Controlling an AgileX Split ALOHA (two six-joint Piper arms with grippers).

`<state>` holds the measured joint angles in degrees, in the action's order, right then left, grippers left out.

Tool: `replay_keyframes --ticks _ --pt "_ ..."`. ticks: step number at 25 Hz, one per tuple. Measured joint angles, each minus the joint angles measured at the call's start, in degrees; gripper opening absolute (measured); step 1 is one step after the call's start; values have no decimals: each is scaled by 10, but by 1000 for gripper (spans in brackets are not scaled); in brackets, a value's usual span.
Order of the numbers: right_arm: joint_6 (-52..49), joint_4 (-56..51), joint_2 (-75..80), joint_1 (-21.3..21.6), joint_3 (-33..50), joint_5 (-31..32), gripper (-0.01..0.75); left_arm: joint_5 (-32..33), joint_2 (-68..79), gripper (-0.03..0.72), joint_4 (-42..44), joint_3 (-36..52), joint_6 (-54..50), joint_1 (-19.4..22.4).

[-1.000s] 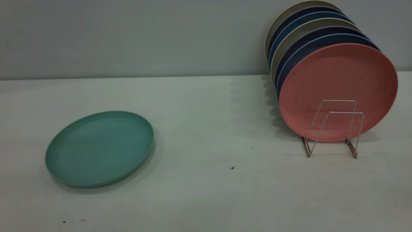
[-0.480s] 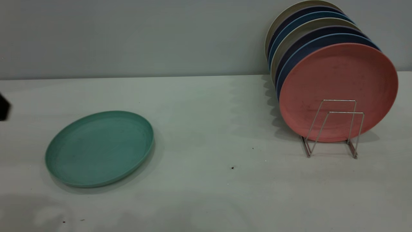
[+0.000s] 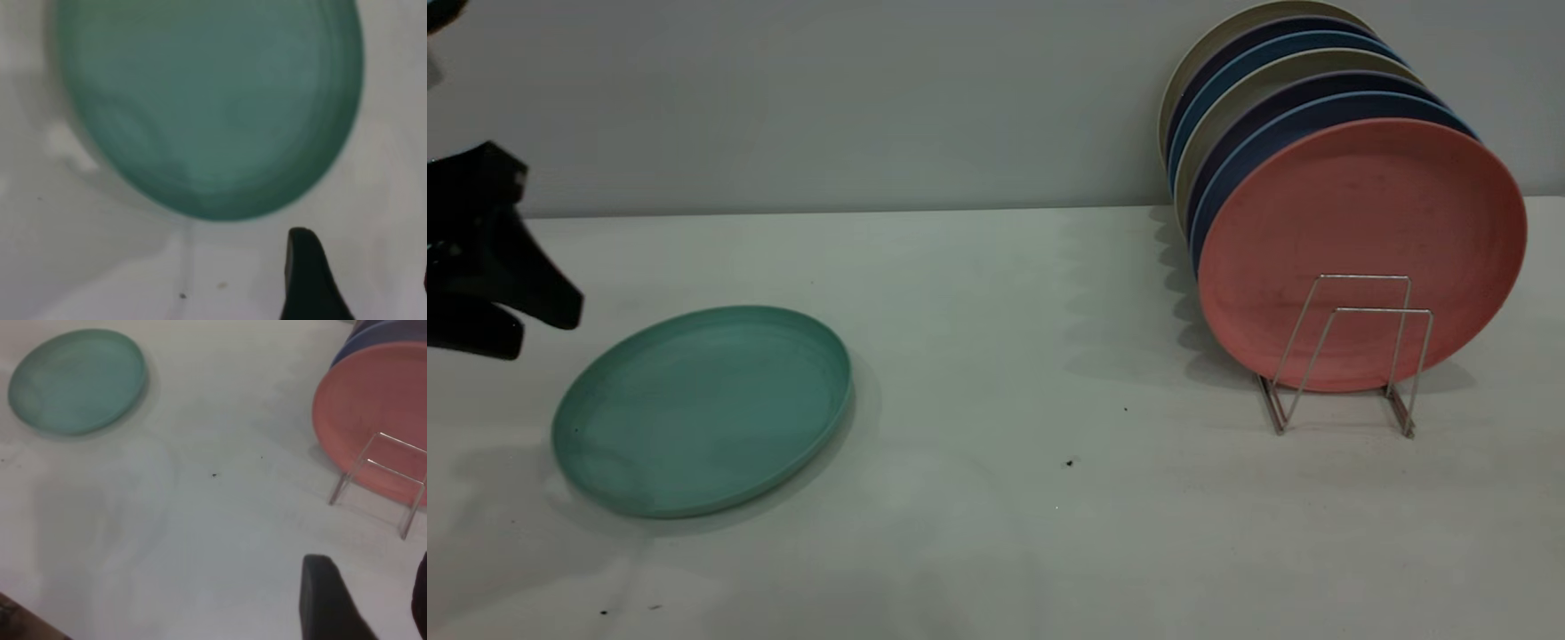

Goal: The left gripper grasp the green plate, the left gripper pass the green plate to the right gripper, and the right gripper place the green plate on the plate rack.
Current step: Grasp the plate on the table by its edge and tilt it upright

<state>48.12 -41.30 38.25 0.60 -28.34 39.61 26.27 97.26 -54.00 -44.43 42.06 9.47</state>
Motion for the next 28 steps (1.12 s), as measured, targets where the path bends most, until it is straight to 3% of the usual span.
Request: replay_keyframes --ticks 8,14,28 --pt "5 0 0 0 0 0 334 -5 91 442 -47 -1 40 69" --pt "5 0 0 0 0 0 334 -23 161 442 -94 -3 85 74" --pt "5 0 0 0 0 0 334 -37 260 442 -366 -5 303 74"
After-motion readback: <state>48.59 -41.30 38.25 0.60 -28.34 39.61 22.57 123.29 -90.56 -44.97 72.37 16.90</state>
